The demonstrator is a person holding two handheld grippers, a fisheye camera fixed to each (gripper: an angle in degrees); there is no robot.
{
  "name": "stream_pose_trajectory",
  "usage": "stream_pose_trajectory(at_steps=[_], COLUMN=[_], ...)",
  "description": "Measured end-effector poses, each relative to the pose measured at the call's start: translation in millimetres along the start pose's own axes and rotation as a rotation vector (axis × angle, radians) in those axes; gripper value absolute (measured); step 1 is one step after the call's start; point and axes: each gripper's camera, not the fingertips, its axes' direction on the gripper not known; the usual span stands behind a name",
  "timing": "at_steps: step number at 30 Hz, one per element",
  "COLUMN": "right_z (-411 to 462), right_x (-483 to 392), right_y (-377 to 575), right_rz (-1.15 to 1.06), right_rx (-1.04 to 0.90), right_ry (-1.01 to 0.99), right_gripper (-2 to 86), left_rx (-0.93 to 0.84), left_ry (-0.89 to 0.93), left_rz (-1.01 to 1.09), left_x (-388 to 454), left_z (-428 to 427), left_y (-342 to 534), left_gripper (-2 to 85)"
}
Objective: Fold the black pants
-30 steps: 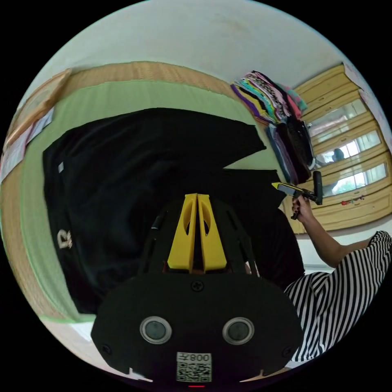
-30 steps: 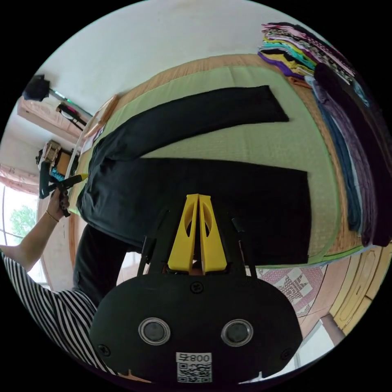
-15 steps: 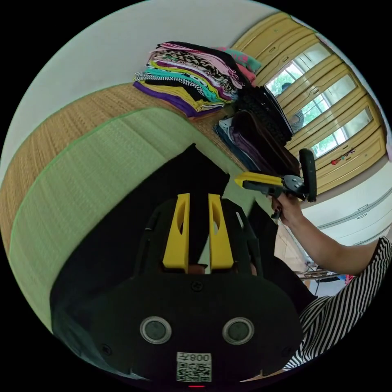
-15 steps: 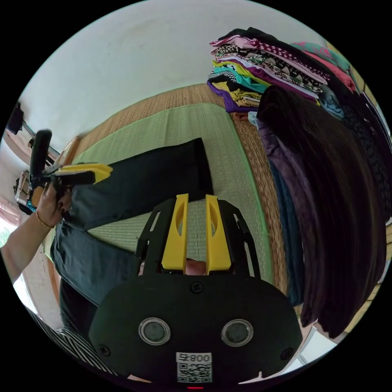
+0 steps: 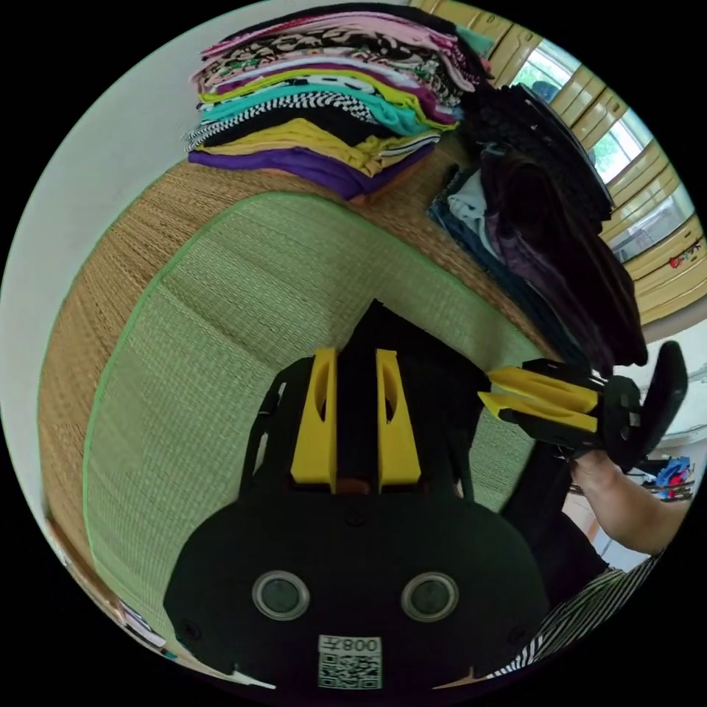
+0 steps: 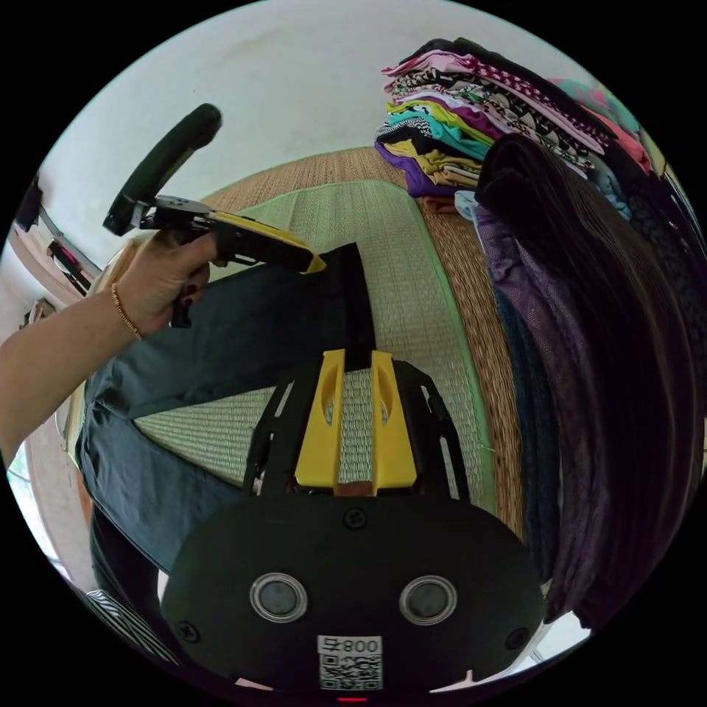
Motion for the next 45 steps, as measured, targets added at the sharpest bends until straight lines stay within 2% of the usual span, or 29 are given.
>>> stream_pose_trajectory(at_steps=[4, 10, 15, 19, 22, 25, 30, 33, 38, 42, 45], right_z=[-2.2, -48.5, -30.0, -36.2, -56.7, -75.9, -83.6, -74.3, -78.3, -92.0, -84.9], right_x=[15.2, 43.6, 73.8, 94.7, 103.3, 103.8, 87.3, 80.8, 68.6, 71.5, 77.2], right_y=[5.3, 17.1, 19.0, 30.1, 52.2, 87.8, 137.5, 140.2, 121.8, 107.5, 98.5], right_rz=[0.004, 0.026, 0.1, 0.148, 0.134, 0.116, 0.117, 0.128, 0.113, 0.14, 0.193], right_rx=[0.01, 0.145, 0.06, 0.054, 0.053, 0.013, -0.122, -0.173, -0.172, -0.135, -0.153], right_ry=[-0.048, -0.146, -0.145, -0.169, -0.143, -0.131, -0.05, -0.014, -0.003, 0.024, -0.023], right_gripper=[3.7, 2.6, 2.2, 2.3, 3.7, 5.8, 7.7, 7.0, 0.6, -0.1, 0.0], left_rx=[0.005, 0.132, 0.051, 0.079, 0.029, -0.026, -0.114, -0.128, -0.136, -0.095, -0.148], left_ry=[0.001, 0.021, 0.034, 0.179, 0.31, 0.358, 0.291, 0.19, 0.179, 0.178, 0.189], left_rz=[0.019, 0.03, -0.018, 0.021, 0.122, 0.21, 0.262, 0.266, 0.261, 0.224, 0.194], left_x=[10.6, 19.7, 20.6, 28.9, 50.7, 75.6, 96.4, 99.7, 94.5, 84.4, 74.3], left_z=[3.7, -11.1, 7.1, 2.5, 5.9, 12.0, 23.0, 24.0, 8.6, -3.8, 1.8], left_y=[-22.8, -43.6, -62.4, -56.8, -36.6, -11.5, 10.8, 18.7, 29.4, 44.0, 57.5], left_gripper=[2.5, 2.2, 3.7, 5.9, 7.0, 7.9, 8.0, 6.4, 1.5, 0.9, 1.2])
